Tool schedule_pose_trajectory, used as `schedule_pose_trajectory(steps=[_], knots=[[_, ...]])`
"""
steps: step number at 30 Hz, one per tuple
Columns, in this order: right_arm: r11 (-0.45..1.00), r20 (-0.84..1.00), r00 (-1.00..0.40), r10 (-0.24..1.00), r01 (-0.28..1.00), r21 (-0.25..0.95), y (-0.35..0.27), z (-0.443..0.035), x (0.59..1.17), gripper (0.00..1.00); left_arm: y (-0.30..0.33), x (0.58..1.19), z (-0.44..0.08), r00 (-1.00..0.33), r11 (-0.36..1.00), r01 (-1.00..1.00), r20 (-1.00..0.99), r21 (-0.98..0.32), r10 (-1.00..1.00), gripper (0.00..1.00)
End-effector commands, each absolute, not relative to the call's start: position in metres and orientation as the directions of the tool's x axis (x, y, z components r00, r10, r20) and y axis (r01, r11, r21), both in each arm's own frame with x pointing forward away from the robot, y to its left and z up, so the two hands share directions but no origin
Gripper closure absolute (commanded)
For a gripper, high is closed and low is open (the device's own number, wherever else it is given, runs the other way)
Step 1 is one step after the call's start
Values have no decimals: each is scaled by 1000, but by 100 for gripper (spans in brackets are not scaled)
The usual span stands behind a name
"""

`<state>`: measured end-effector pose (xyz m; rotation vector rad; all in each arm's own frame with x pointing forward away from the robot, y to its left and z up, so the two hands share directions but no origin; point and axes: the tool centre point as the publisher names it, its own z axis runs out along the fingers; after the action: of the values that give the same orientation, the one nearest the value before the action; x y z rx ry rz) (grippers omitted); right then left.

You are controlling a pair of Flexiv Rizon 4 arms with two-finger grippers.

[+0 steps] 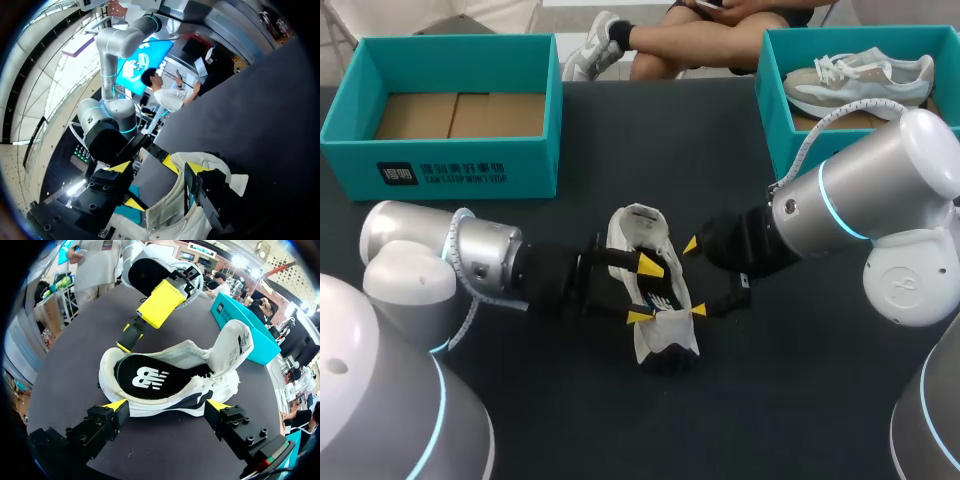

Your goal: Take the shoe out of the shoebox, open the shoe tongue, remove and reinsert the insole, then place the shoe into the shoebox

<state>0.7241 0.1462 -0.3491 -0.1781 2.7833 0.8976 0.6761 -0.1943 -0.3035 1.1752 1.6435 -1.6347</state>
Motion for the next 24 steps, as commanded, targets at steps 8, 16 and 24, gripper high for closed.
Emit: schedule_pose_trajectory(steps=[8,16,24], knots=[[806,-239,-970,-49,-179,564,147,-350,723,0,-187,677,-280,-484,-123,833,-819,-539,310,31],[806,-239,-970,-49,-179,564,147,-350,723,0,-171,690,-265,-506,-132,779,-740,-612,443,12],[838,-221,-975,-39,-152,523,118,-339,729,0,-164,699,-258,-489,-128,752,-678,-646,548,0]])
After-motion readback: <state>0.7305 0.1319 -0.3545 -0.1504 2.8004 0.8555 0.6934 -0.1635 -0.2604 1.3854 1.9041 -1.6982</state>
